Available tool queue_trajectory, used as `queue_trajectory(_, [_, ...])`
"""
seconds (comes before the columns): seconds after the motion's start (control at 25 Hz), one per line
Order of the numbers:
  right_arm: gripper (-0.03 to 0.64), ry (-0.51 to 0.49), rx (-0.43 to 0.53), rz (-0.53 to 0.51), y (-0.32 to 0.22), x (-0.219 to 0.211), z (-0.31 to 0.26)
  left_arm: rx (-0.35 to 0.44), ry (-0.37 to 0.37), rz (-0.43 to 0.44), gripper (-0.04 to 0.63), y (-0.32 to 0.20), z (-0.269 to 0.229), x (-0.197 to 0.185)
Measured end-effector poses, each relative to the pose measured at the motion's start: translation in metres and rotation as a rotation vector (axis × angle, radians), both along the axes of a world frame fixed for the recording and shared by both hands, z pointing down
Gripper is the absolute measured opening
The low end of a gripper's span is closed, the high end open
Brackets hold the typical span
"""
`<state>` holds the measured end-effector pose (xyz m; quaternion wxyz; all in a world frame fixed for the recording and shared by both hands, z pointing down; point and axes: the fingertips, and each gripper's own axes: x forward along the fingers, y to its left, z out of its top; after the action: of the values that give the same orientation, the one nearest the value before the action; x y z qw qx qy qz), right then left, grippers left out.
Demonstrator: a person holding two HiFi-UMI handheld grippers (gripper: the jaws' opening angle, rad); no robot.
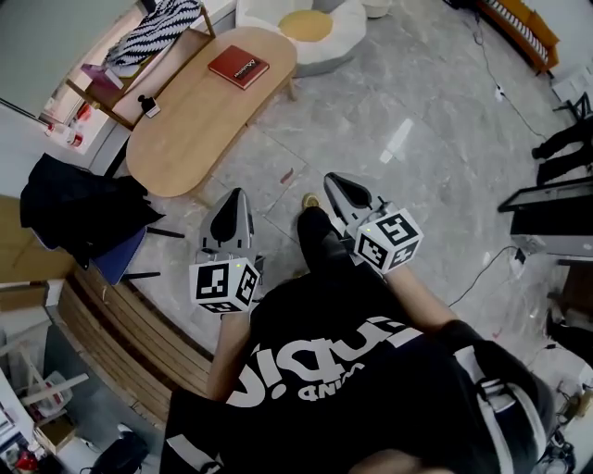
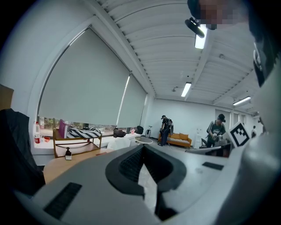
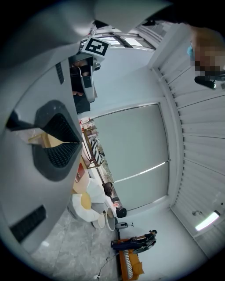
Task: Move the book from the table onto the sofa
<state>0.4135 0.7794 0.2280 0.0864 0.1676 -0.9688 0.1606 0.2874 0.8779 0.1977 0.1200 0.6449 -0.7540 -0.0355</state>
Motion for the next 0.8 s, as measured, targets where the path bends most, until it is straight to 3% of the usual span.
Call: queue_trajectory(0.8, [0.003,-0.001,-0.035,-0.062,-0.169,-0.077,-0.015,-0.012,-0.001,-0.089,0.009,-0.154,-0.021,-0.080])
